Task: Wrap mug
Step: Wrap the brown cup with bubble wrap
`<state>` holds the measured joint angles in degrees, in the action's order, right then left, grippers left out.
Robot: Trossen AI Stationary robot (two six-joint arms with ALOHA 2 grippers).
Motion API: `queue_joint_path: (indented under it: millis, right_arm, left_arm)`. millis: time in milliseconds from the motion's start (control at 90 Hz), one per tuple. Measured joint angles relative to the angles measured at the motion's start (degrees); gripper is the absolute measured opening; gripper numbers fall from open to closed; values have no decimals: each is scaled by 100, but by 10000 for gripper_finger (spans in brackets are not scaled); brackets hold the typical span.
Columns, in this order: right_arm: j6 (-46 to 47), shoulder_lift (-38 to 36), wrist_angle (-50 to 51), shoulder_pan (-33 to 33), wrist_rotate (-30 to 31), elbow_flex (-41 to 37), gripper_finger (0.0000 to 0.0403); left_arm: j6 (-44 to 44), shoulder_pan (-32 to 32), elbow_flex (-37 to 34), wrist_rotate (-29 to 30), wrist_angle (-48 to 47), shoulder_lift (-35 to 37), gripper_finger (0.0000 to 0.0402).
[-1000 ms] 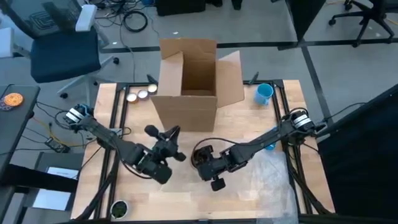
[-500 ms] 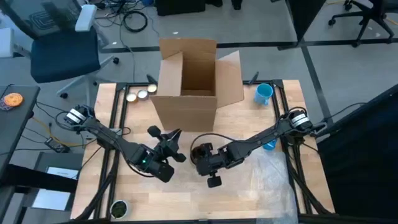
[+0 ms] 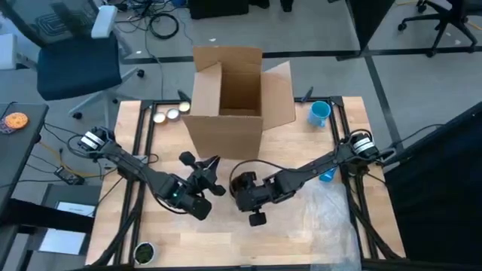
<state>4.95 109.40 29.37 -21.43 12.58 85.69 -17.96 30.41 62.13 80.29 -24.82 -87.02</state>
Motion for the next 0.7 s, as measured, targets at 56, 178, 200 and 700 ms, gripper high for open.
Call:
queue_joint_path:
  millis: [56, 178, 200, 700]
  right_arm:
    - [-2, 0, 70, -21, -2, 56, 61]
    - [-2, 0, 158, -50, -17, 202, 86]
    - [-2, 2, 169, -50, -17, 229, 91]
    - [173, -98, 2196, -70, -31, 1462, 192]
  left_arm:
    - [0, 0, 0, -23, -1, 0, 26]
    - [27, 0, 0, -201, 11, 0, 26]
    - [68, 0, 0, -204, 19, 0, 26]
    - [419, 8, 0, -427, 249, 2, 26]
